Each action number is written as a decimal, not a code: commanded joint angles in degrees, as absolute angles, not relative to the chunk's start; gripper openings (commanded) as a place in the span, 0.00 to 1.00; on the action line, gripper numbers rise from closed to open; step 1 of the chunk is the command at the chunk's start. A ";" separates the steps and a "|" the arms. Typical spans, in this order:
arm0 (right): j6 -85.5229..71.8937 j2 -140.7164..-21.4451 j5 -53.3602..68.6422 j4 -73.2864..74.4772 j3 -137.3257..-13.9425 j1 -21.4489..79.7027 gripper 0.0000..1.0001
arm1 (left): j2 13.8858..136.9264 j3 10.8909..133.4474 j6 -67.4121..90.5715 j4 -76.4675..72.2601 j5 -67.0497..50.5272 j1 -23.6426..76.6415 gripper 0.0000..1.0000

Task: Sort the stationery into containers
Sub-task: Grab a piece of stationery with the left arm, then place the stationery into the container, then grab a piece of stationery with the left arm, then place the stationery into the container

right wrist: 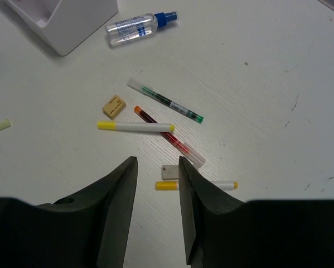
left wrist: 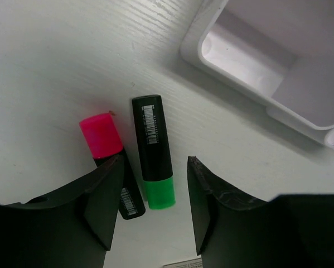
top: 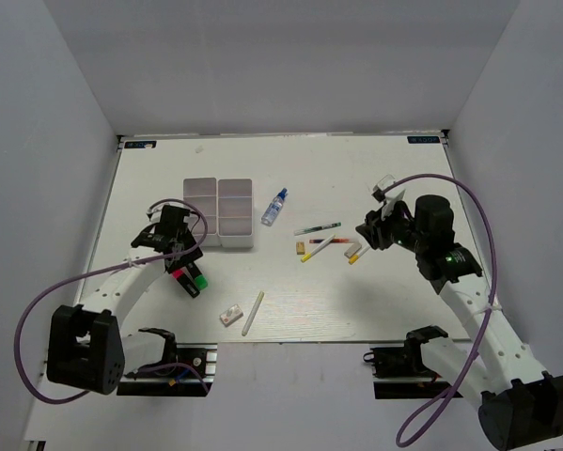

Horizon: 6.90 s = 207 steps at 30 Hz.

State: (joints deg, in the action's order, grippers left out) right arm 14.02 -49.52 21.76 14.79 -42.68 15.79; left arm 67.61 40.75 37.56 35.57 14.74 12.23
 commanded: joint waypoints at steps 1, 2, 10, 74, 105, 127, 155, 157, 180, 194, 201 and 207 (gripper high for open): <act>14.06 -48.95 19.43 11.25 -43.59 16.79 0.42 | 66.71 40.43 38.85 35.25 15.73 12.57 0.59; 14.06 -49.04 19.16 11.25 -43.68 17.31 0.43 | 66.71 39.56 38.85 34.37 15.04 12.05 0.59; 14.06 -48.60 17.23 10.46 -43.15 19.07 0.44 | 71.53 39.55 38.32 32.78 13.01 11.51 0.57; 15.64 -47.37 15.38 8.53 -41.13 24.96 0.15 | 68.81 43.86 48.43 -15.90 18.72 12.57 0.00; 15.73 -48.08 15.38 8.44 -40.87 25.40 0.18 | 85.17 39.65 38.32 -37.79 26.37 12.57 0.27; 15.91 -47.90 15.38 8.53 -40.87 25.84 0.41 | 72.52 46.12 40.40 -7.79 20.66 12.57 0.74; 16.00 -46.15 11.43 8.00 -40.96 29.18 0.49 | 66.78 36.12 63.72 47.72 21.97 11.52 0.52; 16.00 -45.97 11.34 7.82 -40.87 29.35 0.49 | 70.47 36.74 64.25 47.20 21.97 11.51 0.53; 16.17 -44.65 10.90 7.82 -40.78 31.03 0.49 | 77.78 35.33 69.16 41.23 24.80 10.11 0.66; 16.17 -44.21 10.37 7.82 -40.69 31.64 0.49 | 61.66 40.17 56.81 41.76 19.88 11.34 0.00; 16.70 -45.00 10.11 7.47 -40.52 32.26 0.48 | 50.01 40.88 39.83 22.18 4.06 11.34 0.00; 16.87 -45.88 10.02 7.47 -40.43 32.34 0.48 | 57.38 40.07 39.81 0.49 -2.99 11.34 0.00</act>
